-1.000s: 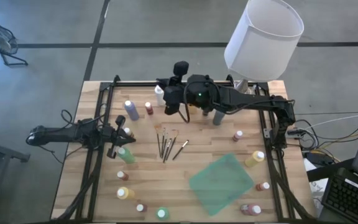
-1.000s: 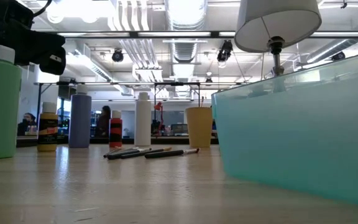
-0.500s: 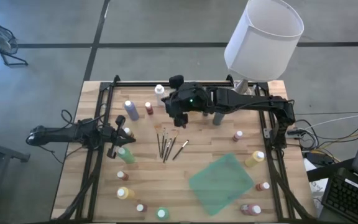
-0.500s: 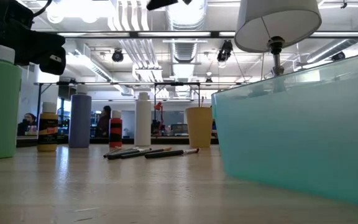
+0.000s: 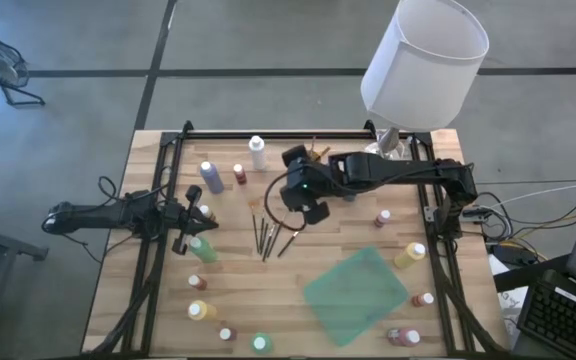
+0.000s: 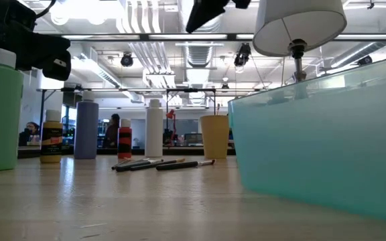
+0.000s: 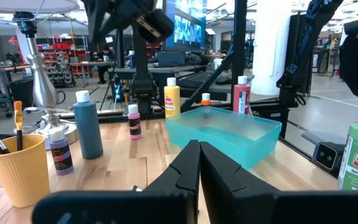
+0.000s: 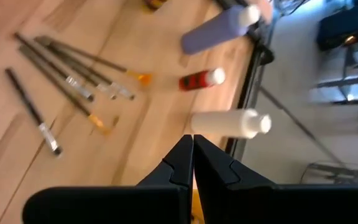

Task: Pick & Place Paint Supplies
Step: Put the silver paintbrush into the yellow cup

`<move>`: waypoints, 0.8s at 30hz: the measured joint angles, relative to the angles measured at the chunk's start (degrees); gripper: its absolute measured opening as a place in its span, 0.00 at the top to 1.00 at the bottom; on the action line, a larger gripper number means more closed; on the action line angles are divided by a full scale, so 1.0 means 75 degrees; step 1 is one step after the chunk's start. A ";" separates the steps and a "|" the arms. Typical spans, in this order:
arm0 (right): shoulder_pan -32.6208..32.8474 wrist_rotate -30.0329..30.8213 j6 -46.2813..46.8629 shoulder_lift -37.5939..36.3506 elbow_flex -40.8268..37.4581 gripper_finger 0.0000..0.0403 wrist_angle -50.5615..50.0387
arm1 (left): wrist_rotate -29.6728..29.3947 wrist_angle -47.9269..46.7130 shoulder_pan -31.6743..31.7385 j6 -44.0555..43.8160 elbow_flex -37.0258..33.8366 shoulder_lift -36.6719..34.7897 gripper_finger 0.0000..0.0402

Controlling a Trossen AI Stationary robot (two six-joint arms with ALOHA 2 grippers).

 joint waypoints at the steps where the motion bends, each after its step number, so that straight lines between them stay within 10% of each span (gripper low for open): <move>1: 0.0022 0.0000 0.0005 0.0000 0.0000 0.98 -0.0109 | -0.0003 0.0000 0.0001 0.0003 0.0000 0.0001 0.97; 24: 0.0421 -0.0024 0.0737 0.0000 -0.0597 0.98 -0.0759 | 0.0000 0.0000 0.0003 0.0003 0.0000 0.0003 0.97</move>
